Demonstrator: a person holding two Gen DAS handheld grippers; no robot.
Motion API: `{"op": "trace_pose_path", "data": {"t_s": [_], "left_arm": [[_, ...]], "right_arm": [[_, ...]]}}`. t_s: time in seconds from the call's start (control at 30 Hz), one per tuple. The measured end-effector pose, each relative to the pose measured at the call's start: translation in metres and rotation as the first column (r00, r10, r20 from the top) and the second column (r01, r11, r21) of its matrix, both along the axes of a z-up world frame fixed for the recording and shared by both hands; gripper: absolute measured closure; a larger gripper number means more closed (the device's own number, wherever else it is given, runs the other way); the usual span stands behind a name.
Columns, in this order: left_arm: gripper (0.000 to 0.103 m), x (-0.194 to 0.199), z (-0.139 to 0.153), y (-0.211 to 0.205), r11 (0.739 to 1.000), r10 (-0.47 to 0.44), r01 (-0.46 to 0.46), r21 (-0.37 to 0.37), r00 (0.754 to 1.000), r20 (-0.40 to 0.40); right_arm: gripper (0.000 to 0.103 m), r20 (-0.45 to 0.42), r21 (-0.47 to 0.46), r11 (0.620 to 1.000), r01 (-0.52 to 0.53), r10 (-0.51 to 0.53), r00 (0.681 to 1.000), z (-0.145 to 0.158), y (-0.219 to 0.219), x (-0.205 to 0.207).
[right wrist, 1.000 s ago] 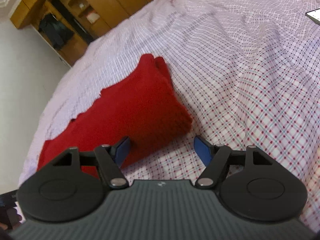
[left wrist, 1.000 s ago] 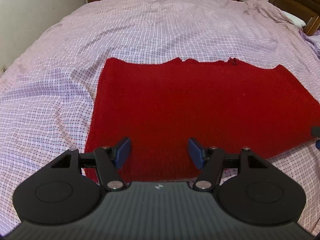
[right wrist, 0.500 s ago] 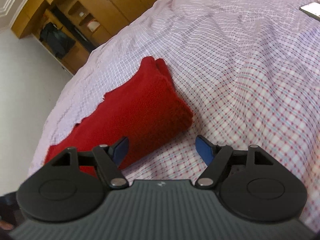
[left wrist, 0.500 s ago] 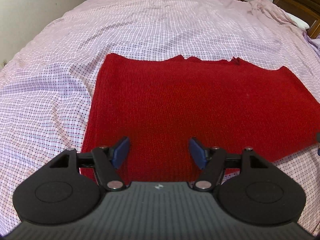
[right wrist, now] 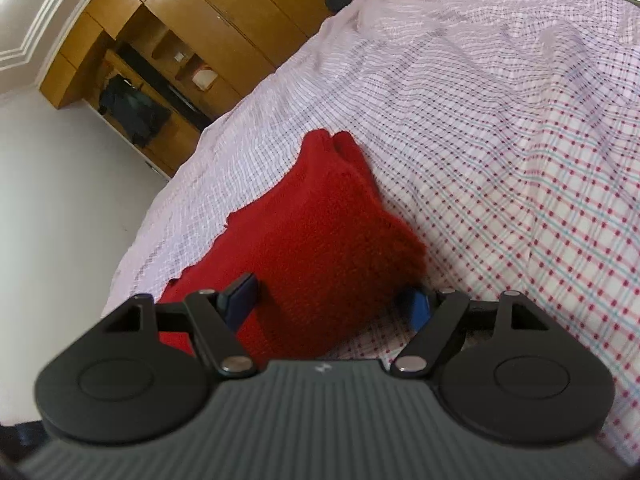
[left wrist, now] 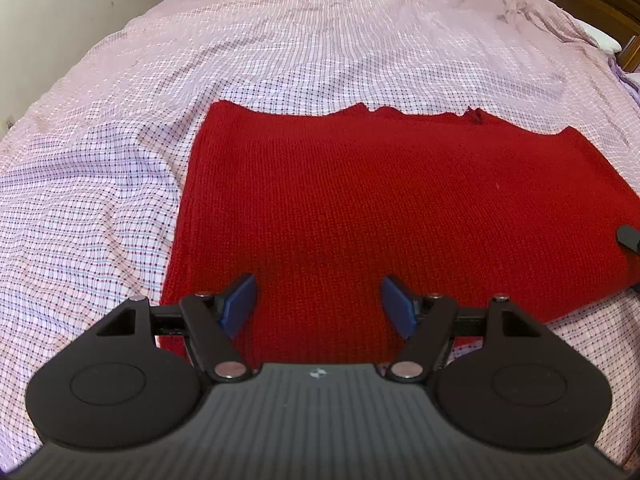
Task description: Fold small clothes
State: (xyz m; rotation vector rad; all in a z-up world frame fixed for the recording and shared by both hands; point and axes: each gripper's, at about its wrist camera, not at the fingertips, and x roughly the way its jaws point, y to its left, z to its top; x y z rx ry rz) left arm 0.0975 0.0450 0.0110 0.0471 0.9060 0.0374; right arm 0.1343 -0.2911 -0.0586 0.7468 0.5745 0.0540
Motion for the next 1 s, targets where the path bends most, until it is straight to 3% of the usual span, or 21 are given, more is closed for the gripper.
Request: {"op": "trace_pose_path", "data": {"t_s": [0.57,0.8,1.0], "left_arm": [[0.027,0.001,0.0,0.0,1.0,-0.003,0.003,0.0,1.0,-0.003],[0.026,0.002,-0.001,-0.002,1.0,-0.005,0.005,0.002,1.0,-0.005],[0.026,0.001,-0.001,-0.001,1.0,-0.009,0.009,0.003,1.0,-0.006]], "right_arm": [[0.027,0.031,0.029,0.999,0.045,-0.046,0.998,-0.003,-0.002,0.014],[0.035,0.024,0.011,0.997,0.082,-0.082,0.996,-0.001,0.006,0.026],[0.049,0.032,0.01,0.997,0.072,-0.072,0.997,0.0,0.008,0.028]]}}
